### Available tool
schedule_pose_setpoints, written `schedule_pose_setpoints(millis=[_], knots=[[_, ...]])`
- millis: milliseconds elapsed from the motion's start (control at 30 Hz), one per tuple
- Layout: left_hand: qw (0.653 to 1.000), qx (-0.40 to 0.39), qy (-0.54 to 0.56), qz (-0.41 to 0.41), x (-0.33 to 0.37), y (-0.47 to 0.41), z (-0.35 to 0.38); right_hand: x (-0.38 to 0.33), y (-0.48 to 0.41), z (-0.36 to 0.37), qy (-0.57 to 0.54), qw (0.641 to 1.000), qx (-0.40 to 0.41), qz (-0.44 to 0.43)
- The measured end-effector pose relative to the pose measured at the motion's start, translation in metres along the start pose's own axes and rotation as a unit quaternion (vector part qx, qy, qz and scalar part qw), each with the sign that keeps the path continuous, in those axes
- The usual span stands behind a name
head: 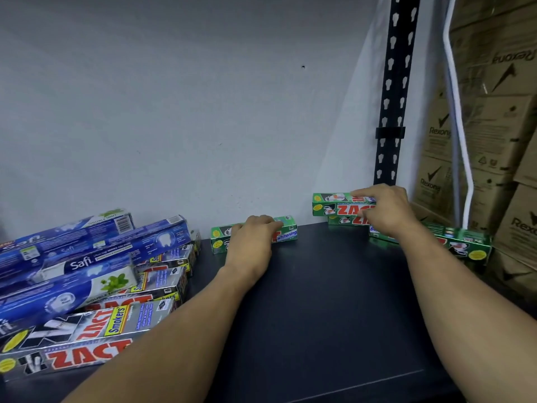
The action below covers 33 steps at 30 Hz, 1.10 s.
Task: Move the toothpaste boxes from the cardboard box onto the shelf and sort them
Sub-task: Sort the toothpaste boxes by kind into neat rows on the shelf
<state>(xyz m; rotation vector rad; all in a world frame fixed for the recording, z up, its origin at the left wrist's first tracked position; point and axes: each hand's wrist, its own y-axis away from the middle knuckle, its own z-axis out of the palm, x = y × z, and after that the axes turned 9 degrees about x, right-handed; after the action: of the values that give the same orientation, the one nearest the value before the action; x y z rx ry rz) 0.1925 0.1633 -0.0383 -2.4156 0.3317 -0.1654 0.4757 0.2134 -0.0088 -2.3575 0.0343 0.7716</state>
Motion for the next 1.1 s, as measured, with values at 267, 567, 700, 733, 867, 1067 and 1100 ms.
schedule_pose_setpoints(millis=[267,567,700,733,867,1067,1100], knots=[[1.0,0.016,0.015,0.019,-0.001,0.003,0.0,-0.005,0.003,0.007,-0.014,0.999,-0.009,-0.041],[0.965,0.099,0.212,-0.118,-0.005,0.024,-0.022,-0.058,0.03,0.013,-0.076,0.983,-0.022,-0.166],[0.906,0.169,0.315,-0.226,0.001,0.038,-0.037,-0.078,0.048,0.015,-0.094,0.972,-0.048,-0.209],[0.896,0.19,0.322,-0.24,0.002,0.04,-0.041,-0.08,0.053,0.015,-0.099,0.97,-0.053,-0.214],[0.906,0.232,0.259,-0.242,0.005,0.052,-0.06,-0.085,0.075,0.016,-0.1,0.966,-0.086,-0.224],[0.948,0.122,0.128,-0.265,0.002,0.073,-0.071,-0.089,0.096,0.018,-0.081,0.97,-0.13,-0.187],[0.953,0.098,0.11,-0.265,0.002,0.076,-0.071,-0.09,0.098,0.018,-0.076,0.971,-0.135,-0.182]])
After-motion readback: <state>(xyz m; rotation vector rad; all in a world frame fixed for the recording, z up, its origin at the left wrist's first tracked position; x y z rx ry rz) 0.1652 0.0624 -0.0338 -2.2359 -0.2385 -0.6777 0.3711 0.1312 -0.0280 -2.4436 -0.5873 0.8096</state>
